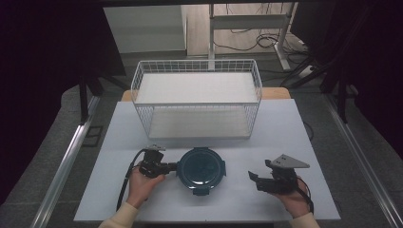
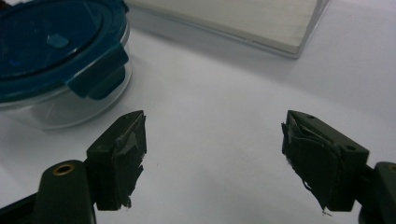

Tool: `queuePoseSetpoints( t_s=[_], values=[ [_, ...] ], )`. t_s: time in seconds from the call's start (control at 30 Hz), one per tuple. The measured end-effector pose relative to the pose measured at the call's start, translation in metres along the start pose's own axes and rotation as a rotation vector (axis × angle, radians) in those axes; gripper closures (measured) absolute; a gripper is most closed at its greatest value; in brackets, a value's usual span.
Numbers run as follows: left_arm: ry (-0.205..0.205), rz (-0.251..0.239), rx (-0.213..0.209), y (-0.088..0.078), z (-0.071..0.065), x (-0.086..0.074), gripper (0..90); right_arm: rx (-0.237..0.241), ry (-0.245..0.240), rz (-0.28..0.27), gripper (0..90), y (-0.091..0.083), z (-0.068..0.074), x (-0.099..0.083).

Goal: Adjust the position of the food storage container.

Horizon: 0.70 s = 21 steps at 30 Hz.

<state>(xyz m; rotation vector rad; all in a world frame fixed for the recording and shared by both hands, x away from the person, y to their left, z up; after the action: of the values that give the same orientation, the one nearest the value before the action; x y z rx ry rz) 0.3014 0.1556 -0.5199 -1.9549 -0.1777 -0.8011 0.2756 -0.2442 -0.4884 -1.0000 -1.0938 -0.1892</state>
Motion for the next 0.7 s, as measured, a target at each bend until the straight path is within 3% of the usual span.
queuePoseSetpoints(
  t_s=[0.17, 0.23, 0.27, 0.3, 0.33, 0.37, 0.43, 0.47, 0.53, 0.7],
  values=[
    [0.023, -0.154, 0.066, -0.036, 0.006, -0.008, 88.6, -0.023, 0.013, -0.012, 21.5, -0.003, -0.002, -0.001],
    [0.02, -0.181, 0.07, -0.042, 0.005, -0.01, 73.7, -0.025, 0.018, -0.016, 21.5, -0.004, -0.001, -0.002],
    [0.014, -0.196, 0.071, -0.047, 0.005, -0.012, 73.7, -0.024, 0.022, -0.021, 21.5, -0.005, -0.001, -0.002],
    [0.004, -0.202, 0.069, -0.05, 0.005, -0.014, 66.4, -0.022, 0.027, -0.026, 21.6, -0.006, -0.001, -0.001],
    [0.0, -0.196, 0.076, -0.053, 0.005, -0.016, 53.2, -0.014, 0.026, -0.029, 21.6, -0.005, 0.0, -0.001],
    [-0.008, -0.187, 0.088, -0.054, 0.006, -0.017, 53.2, -0.014, 0.026, -0.029, 21.6, -0.005, 0.0, -0.001],
    [-0.023, -0.17, 0.106, -0.054, 0.009, -0.019, 38.8, -0.005, 0.003, -0.013, 21.5, -0.003, 0.001, -0.003],
    [-0.052, -0.163, 0.1, -0.054, 0.011, -0.02, 36.2, -0.002, 0.001, -0.008, 21.5, -0.003, 0.001, -0.004],
    [-0.069, -0.158, 0.093, -0.054, 0.012, -0.021, 31.5, 0.004, 0.004, -0.009, 21.5, -0.005, 0.001, -0.006],
    [-0.068, -0.142, 0.099, -0.051, 0.01, -0.023, 27.7, 0.001, 0.005, -0.005, 21.5, -0.007, -0.002, -0.008]
  ],
)
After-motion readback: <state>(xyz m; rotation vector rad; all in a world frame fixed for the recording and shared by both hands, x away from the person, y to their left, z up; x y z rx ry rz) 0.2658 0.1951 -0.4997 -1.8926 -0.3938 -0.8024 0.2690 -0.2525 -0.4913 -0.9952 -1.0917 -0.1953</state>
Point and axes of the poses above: each handheld gripper's, and its own axes: y roughly forward along the jaws, x roughly out of its top, z roughly to its left, the point moved 1 cm from there along y, roughly forward along the jaws, and after that the axes turned 5 degrees about x, right-handed, at the moved point
